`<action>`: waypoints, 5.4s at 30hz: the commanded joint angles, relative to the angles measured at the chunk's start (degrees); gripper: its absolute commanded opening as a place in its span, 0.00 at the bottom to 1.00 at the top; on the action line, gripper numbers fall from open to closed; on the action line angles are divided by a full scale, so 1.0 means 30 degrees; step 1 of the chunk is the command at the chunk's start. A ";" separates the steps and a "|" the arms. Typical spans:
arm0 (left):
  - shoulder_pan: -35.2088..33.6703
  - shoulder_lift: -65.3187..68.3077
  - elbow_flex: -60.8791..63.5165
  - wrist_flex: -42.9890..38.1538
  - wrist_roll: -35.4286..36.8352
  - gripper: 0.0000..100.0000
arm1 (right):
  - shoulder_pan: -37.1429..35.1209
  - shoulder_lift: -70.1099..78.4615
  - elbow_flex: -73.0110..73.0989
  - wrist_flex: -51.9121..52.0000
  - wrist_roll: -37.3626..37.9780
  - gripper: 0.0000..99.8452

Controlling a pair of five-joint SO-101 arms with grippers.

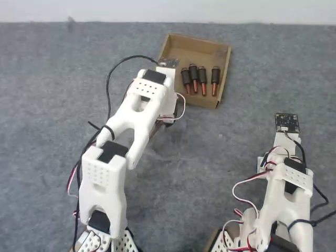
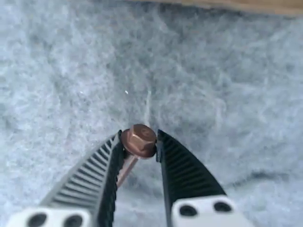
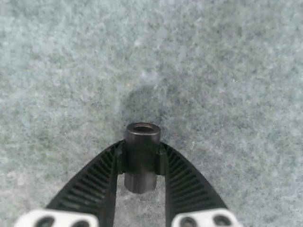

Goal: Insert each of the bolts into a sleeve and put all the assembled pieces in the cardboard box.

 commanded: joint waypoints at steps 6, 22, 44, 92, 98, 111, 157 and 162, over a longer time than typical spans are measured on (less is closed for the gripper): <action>-0.0117 -0.2432 0.1275 -0.1172 -0.1348 0.19 | -0.0190 -0.0747 -0.0293 -0.0396 0.0352 0.01; 0.1377 -0.2462 0.4000 -0.0733 -1.1223 0.10 | -0.0190 -0.0747 -0.0264 -0.0396 0.0381 0.01; 0.1114 -0.0996 0.3941 -0.3194 -0.8821 0.06 | -0.0190 -0.0777 -0.0264 -0.0396 0.0381 0.01; -1.1399 -1.7875 2.2755 -1.1106 -0.5480 0.01 | -0.8249 -0.0952 -0.0469 -0.6110 0.0322 0.01; -1.2630 -1.9136 2.3985 -1.1722 -0.5509 0.01 | -1.0007 -0.0747 -0.0469 -1.2176 0.0322 0.01; -1.2630 -1.9458 2.4190 -1.1722 -0.5509 0.01 | -1.4403 -0.0659 0.1993 -2.0821 0.0264 0.01; -1.2601 -1.9458 2.4190 -1.1751 -0.5538 0.01 | -1.9619 0.8659 0.3927 -3.3040 -0.7473 0.01; -1.2601 -1.9458 2.4190 -1.1751 -0.5538 0.01 | -1.9619 0.8659 0.4689 -3.3040 -0.7473 0.01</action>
